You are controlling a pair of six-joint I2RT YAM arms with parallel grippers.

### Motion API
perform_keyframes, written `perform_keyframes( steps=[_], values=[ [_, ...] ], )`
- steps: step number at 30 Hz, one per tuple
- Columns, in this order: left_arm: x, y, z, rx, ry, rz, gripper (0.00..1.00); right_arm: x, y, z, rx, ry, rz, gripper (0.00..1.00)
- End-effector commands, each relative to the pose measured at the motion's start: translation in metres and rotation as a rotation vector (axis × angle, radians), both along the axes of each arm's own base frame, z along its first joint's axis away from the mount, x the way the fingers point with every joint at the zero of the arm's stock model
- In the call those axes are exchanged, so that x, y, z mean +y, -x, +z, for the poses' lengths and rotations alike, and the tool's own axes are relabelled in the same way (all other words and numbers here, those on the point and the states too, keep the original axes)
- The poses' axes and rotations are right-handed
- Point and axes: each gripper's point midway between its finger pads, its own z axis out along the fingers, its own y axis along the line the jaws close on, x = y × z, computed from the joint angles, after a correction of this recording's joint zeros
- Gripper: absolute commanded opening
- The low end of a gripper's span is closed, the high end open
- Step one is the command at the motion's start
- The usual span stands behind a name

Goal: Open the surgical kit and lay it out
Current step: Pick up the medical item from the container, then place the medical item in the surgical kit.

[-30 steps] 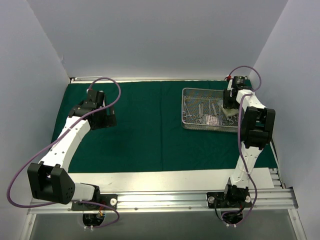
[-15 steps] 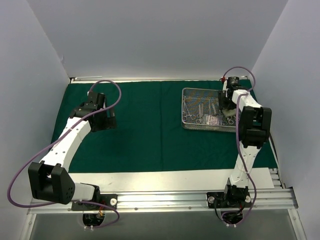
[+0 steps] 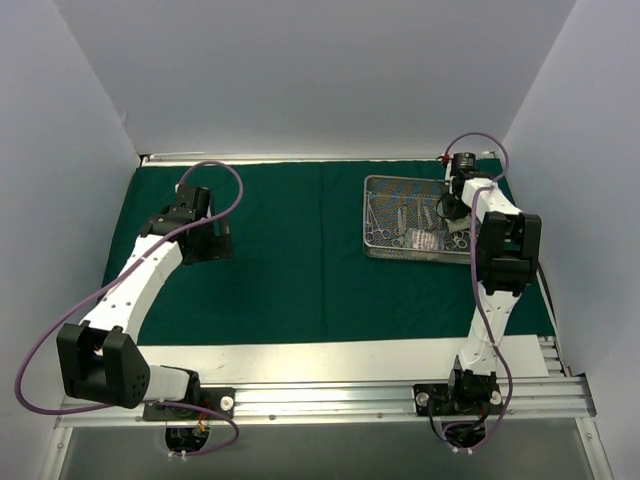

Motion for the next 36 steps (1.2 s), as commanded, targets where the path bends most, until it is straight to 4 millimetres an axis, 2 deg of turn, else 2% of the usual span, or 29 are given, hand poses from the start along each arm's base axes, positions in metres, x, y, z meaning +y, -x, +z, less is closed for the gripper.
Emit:
perform_keyframes(
  steps=[1, 5, 6, 7, 9, 11, 12, 13, 15, 16, 18, 19, 20, 21, 22, 23, 24, 25, 27, 28, 30, 31, 33, 34, 36],
  values=[
    [-0.003, -0.009, 0.013, -0.063, 0.009, -0.015, 0.94, 0.001, -0.006, 0.045, -0.079, 0.013, -0.035, 0.01],
    [-0.003, -0.011, 0.011, -0.057, 0.007, -0.015, 0.94, 0.018, -0.014, 0.078, -0.170, -0.014, -0.062, 0.00],
    [-0.003, -0.011, 0.010, -0.053, 0.006, -0.016, 0.94, 0.030, -0.016, 0.084, -0.183, -0.021, -0.049, 0.00],
    [-0.004, -0.012, 0.011, -0.053, 0.007, -0.015, 0.94, 0.028, -0.019, 0.097, -0.219, -0.015, -0.088, 0.00],
    [-0.003, -0.012, 0.010, -0.045, 0.004, -0.016, 0.94, 0.060, -0.022, 0.109, -0.251, -0.031, -0.063, 0.00],
    [-0.003, -0.014, 0.010, -0.043, 0.002, -0.019, 0.94, 0.073, -0.025, 0.128, -0.304, -0.029, -0.099, 0.00],
    [-0.003, -0.014, 0.011, -0.045, 0.000, -0.018, 0.94, 0.094, -0.026, 0.135, -0.324, -0.042, -0.075, 0.00],
    [-0.003, -0.015, 0.011, -0.043, -0.001, -0.019, 0.94, 0.103, -0.030, 0.150, -0.365, -0.045, -0.083, 0.00],
    [-0.002, -0.015, 0.011, -0.041, -0.004, -0.017, 0.94, 0.131, -0.034, 0.164, -0.407, -0.090, -0.070, 0.00],
    [-0.002, -0.016, 0.009, -0.035, -0.006, -0.017, 0.94, 0.158, -0.037, 0.177, -0.439, -0.110, -0.034, 0.00],
    [-0.001, -0.015, 0.009, -0.028, -0.008, -0.012, 0.94, 0.190, -0.040, 0.188, -0.476, -0.157, -0.021, 0.00],
    [-0.002, -0.015, 0.008, -0.025, -0.008, -0.012, 0.94, 0.218, -0.039, 0.186, -0.476, -0.181, 0.012, 0.00],
    [-0.002, -0.015, 0.008, -0.024, -0.006, -0.010, 0.94, 0.231, -0.043, 0.196, -0.505, -0.201, 0.013, 0.00],
    [-0.001, -0.015, 0.008, -0.023, -0.006, -0.005, 0.94, 0.245, -0.044, 0.198, -0.520, -0.229, 0.002, 0.00],
    [-0.001, -0.014, 0.008, -0.022, -0.008, -0.004, 0.94, 0.257, -0.048, 0.189, -0.510, -0.235, -0.001, 0.00],
    [-0.001, -0.014, 0.008, -0.021, -0.007, -0.001, 0.94, 0.276, -0.046, 0.188, -0.511, -0.256, 0.013, 0.00],
    [-0.001, -0.014, 0.009, -0.022, -0.008, 0.000, 0.94, 0.287, -0.050, 0.196, -0.532, -0.290, 0.003, 0.00],
    [-0.001, -0.014, 0.010, -0.025, -0.009, 0.001, 0.94, 0.296, -0.053, 0.181, -0.511, -0.287, -0.002, 0.00],
    [0.000, -0.012, 0.011, -0.023, -0.010, 0.004, 0.94, 0.318, -0.055, 0.183, -0.523, -0.310, 0.017, 0.00],
    [0.001, -0.012, 0.011, -0.024, -0.012, 0.006, 0.94, 0.325, -0.058, 0.166, -0.501, -0.304, 0.007, 0.00],
    [0.001, -0.011, 0.013, -0.028, -0.009, 0.010, 0.94, 0.335, -0.060, 0.156, -0.495, -0.306, -0.003, 0.00],
    [0.002, -0.010, 0.013, -0.028, -0.010, 0.012, 0.94, 0.336, -0.063, 0.143, -0.485, -0.308, -0.026, 0.00],
    [0.001, -0.009, 0.015, -0.033, -0.003, 0.010, 0.94, 0.341, -0.068, 0.133, -0.488, -0.322, -0.037, 0.00],
    [0.000, -0.008, 0.015, -0.034, -0.001, 0.009, 0.94, 0.341, -0.071, 0.122, -0.480, -0.318, -0.046, 0.00],
    [0.001, -0.006, 0.016, -0.040, 0.004, 0.011, 0.94, 0.345, -0.078, 0.116, -0.500, -0.332, -0.054, 0.00]
  ],
)
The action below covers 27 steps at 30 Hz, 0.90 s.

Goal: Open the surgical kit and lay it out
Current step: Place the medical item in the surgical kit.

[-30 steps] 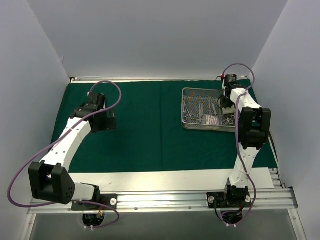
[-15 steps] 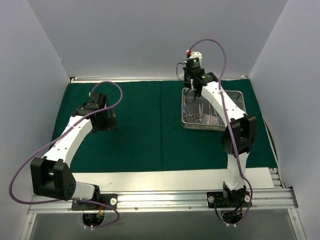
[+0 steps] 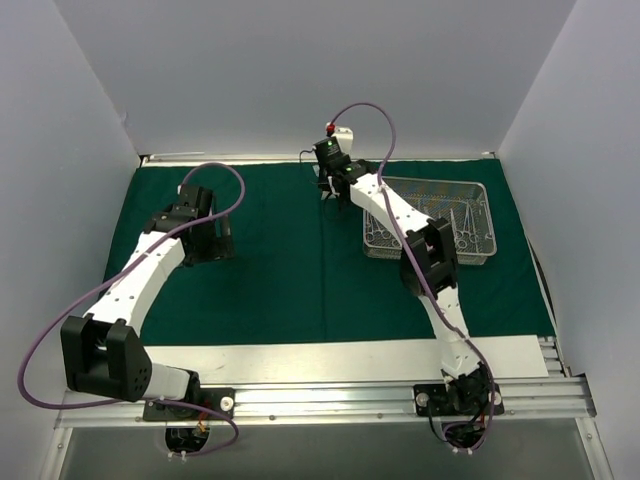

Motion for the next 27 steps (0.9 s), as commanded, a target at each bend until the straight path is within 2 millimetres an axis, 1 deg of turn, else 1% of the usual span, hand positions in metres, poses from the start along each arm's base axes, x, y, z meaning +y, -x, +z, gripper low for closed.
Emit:
perform_keyframes(
  steps=[1, 3, 4, 5, 6, 8, 9, 11, 12, 18, 19, 21, 22, 24, 25, 27],
  values=[
    [0.000, -0.005, 0.026, -0.083, 0.019, 0.007, 0.94, -0.003, -0.017, 0.008, -0.068, -0.046, -0.082, 0.00],
    [-0.001, -0.003, 0.027, -0.084, 0.020, 0.007, 0.94, -0.001, -0.024, 0.001, -0.081, -0.058, -0.092, 0.00],
    [0.000, -0.003, 0.028, -0.089, 0.023, 0.009, 0.94, 0.000, -0.026, -0.007, -0.079, -0.054, -0.091, 0.00],
    [0.000, -0.001, 0.027, -0.086, 0.025, 0.010, 0.94, 0.003, -0.029, -0.007, -0.085, -0.061, -0.088, 0.00],
    [-0.001, -0.001, 0.027, -0.089, 0.028, 0.010, 0.94, 0.004, -0.032, -0.017, -0.079, -0.055, -0.093, 0.00],
    [0.000, 0.002, 0.027, -0.089, 0.031, 0.013, 0.94, 0.004, -0.036, -0.021, -0.083, -0.051, -0.100, 0.00],
    [-0.001, 0.003, 0.026, -0.088, 0.033, 0.016, 0.94, 0.003, -0.038, -0.029, -0.076, -0.046, -0.107, 0.00],
    [0.000, 0.005, 0.026, -0.088, 0.034, 0.019, 0.94, 0.002, -0.041, -0.034, -0.081, -0.047, -0.117, 0.02],
    [0.000, 0.007, 0.025, -0.086, 0.034, 0.018, 0.94, 0.002, -0.042, -0.040, -0.075, -0.045, -0.119, 0.02],
    [-0.001, 0.011, 0.027, -0.096, 0.047, 0.019, 0.94, 0.000, -0.049, -0.058, -0.068, -0.053, -0.129, 0.07],
    [-0.001, 0.012, 0.028, -0.098, 0.048, 0.018, 0.94, -0.001, -0.050, -0.059, -0.068, -0.059, -0.130, 0.09],
    [0.000, 0.012, 0.028, -0.097, 0.047, 0.019, 0.94, 0.001, -0.052, -0.057, -0.073, -0.078, -0.119, 0.16],
    [0.000, 0.013, 0.028, -0.097, 0.047, 0.019, 0.94, 0.006, -0.052, -0.056, -0.073, -0.090, -0.097, 0.21],
    [-0.001, 0.013, 0.028, -0.097, 0.049, 0.020, 0.94, 0.011, -0.055, -0.042, -0.104, -0.114, -0.067, 0.27],
    [-0.001, 0.013, 0.029, -0.098, 0.050, 0.018, 0.94, 0.013, -0.054, -0.041, -0.106, -0.119, -0.050, 0.32],
    [-0.001, 0.014, 0.028, -0.096, 0.052, 0.017, 0.94, 0.015, -0.057, -0.024, -0.143, -0.134, -0.030, 0.37]
  ],
)
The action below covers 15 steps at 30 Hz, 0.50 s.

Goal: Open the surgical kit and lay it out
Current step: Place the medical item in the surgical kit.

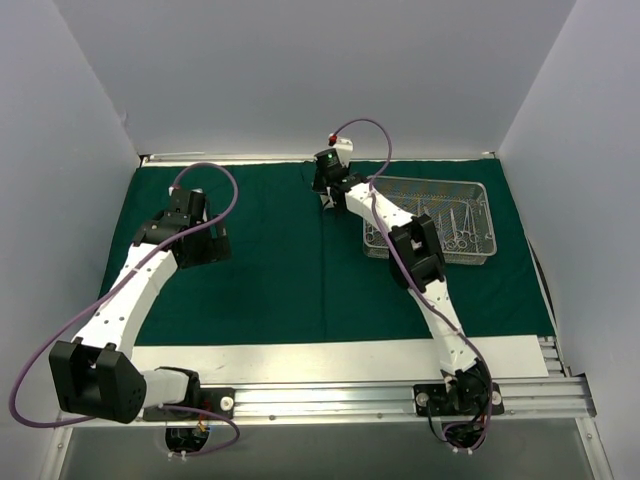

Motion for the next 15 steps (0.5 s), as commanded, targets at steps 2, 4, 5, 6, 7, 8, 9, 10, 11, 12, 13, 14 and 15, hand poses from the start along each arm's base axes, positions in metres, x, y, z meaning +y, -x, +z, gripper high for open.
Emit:
perform_keyframes(
  steps=[2, 4, 5, 6, 7, 8, 9, 10, 11, 12, 13, 14, 15],
  values=[
    [-0.001, 0.003, 0.007, -0.025, 0.020, 0.001, 0.94, 0.008, -0.014, 0.064, -0.141, -0.075, 0.040, 0.39],
    [-0.002, 0.003, 0.006, -0.021, 0.021, 0.000, 0.94, 0.008, -0.014, 0.074, -0.159, -0.079, 0.047, 0.39],
    [-0.001, 0.004, 0.005, -0.019, 0.021, 0.002, 0.94, 0.008, -0.014, 0.077, -0.166, -0.079, 0.050, 0.39],
    [-0.002, 0.004, 0.004, -0.019, 0.023, 0.002, 0.94, 0.007, -0.014, 0.077, -0.168, -0.075, 0.052, 0.38],
    [-0.002, 0.005, 0.004, -0.019, 0.024, 0.001, 0.94, 0.005, -0.014, 0.076, -0.165, -0.074, 0.049, 0.34],
    [-0.002, 0.005, 0.004, -0.017, 0.025, 0.001, 0.94, 0.004, -0.014, 0.073, -0.158, -0.071, 0.047, 0.32],
    [-0.002, 0.005, 0.003, -0.016, 0.024, 0.001, 0.94, 0.003, -0.012, 0.068, -0.144, -0.076, 0.044, 0.30],
    [-0.002, 0.006, 0.003, -0.016, 0.025, 0.004, 0.94, 0.001, -0.011, 0.063, -0.134, -0.076, 0.039, 0.26],
    [-0.002, 0.007, 0.003, -0.013, 0.024, 0.001, 0.94, 0.002, -0.009, 0.062, -0.131, -0.079, 0.038, 0.24],
    [-0.002, 0.007, 0.004, -0.016, 0.025, 0.002, 0.94, 0.000, -0.005, 0.055, -0.114, -0.076, 0.040, 0.21],
    [-0.001, 0.008, 0.003, -0.013, 0.023, 0.003, 0.94, -0.001, -0.003, 0.051, -0.104, -0.080, 0.038, 0.19],
    [-0.001, 0.008, 0.003, -0.013, 0.022, 0.004, 0.94, 0.000, -0.002, 0.049, -0.103, -0.085, 0.038, 0.18],
    [-0.001, 0.009, 0.003, -0.013, 0.023, 0.005, 0.94, -0.001, 0.000, 0.045, -0.094, -0.084, 0.038, 0.17]
  ],
)
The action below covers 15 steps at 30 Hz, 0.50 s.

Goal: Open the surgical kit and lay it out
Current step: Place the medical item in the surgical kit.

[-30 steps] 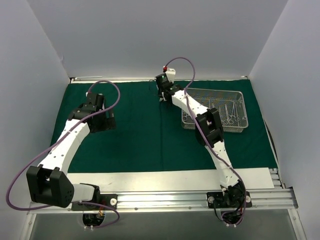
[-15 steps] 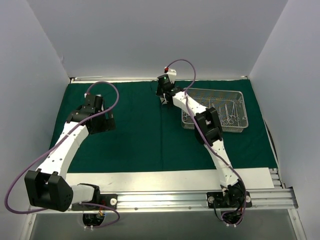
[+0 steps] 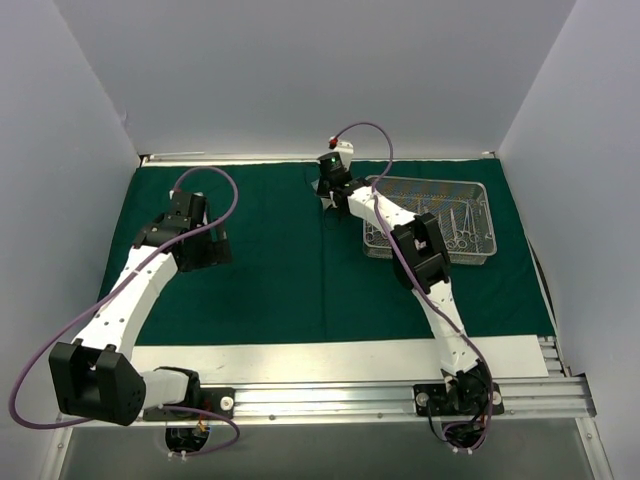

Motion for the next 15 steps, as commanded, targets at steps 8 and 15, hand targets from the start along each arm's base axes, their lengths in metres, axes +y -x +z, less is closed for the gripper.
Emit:
perform_keyframes(
  steps=[8, 15],
  values=[
    [0.000, 0.006, 0.007, -0.025, 0.019, 0.008, 0.94, 0.003, 0.003, 0.008, -0.004, -0.058, 0.008, 0.11],
    [0.001, 0.007, 0.006, -0.022, 0.012, 0.013, 0.94, 0.017, -0.001, 0.024, -0.028, -0.104, 0.054, 0.10]
  ],
)
